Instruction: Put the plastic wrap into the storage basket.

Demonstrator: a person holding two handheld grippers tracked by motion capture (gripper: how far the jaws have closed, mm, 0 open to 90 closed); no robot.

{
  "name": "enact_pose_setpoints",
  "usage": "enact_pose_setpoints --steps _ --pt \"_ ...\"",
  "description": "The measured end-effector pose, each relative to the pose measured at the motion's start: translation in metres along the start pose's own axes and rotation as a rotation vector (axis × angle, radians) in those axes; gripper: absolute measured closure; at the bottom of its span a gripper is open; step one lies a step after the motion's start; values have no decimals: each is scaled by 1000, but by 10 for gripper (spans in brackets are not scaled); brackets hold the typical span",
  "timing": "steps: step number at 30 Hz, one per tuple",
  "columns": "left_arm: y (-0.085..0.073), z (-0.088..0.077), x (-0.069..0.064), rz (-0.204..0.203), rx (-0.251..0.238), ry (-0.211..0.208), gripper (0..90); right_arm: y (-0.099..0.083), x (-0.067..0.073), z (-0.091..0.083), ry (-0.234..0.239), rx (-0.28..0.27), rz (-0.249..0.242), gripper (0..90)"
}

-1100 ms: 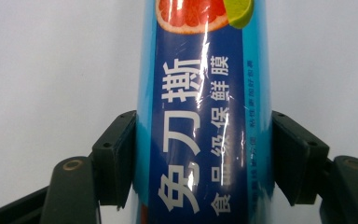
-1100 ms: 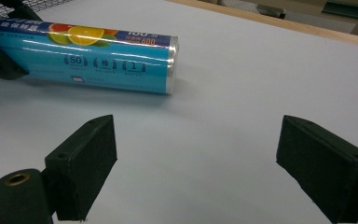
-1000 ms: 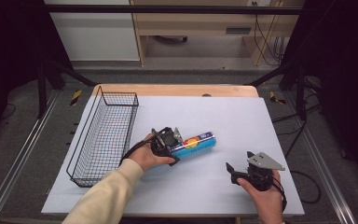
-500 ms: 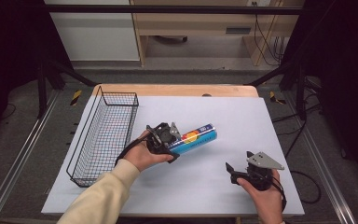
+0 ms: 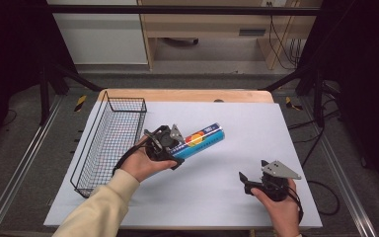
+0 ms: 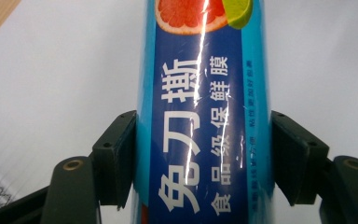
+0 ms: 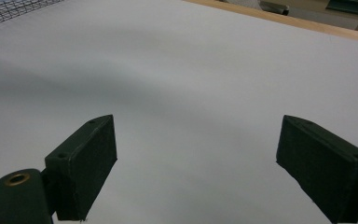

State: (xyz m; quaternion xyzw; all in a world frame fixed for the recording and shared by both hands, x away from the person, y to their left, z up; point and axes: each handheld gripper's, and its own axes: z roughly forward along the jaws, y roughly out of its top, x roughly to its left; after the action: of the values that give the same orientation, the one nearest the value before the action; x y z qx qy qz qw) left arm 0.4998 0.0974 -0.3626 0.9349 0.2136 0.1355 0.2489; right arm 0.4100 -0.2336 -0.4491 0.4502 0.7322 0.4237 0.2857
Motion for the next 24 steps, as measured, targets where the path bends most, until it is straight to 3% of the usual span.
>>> enact_pose_setpoints --steps 13,24 --pt "-16 -34 3 -51 -22 73 321 -2 0 3 2 20 -2 122" --pt "-23 -48 6 -77 -24 93 321 -2 0 3 9 26 -7 122"
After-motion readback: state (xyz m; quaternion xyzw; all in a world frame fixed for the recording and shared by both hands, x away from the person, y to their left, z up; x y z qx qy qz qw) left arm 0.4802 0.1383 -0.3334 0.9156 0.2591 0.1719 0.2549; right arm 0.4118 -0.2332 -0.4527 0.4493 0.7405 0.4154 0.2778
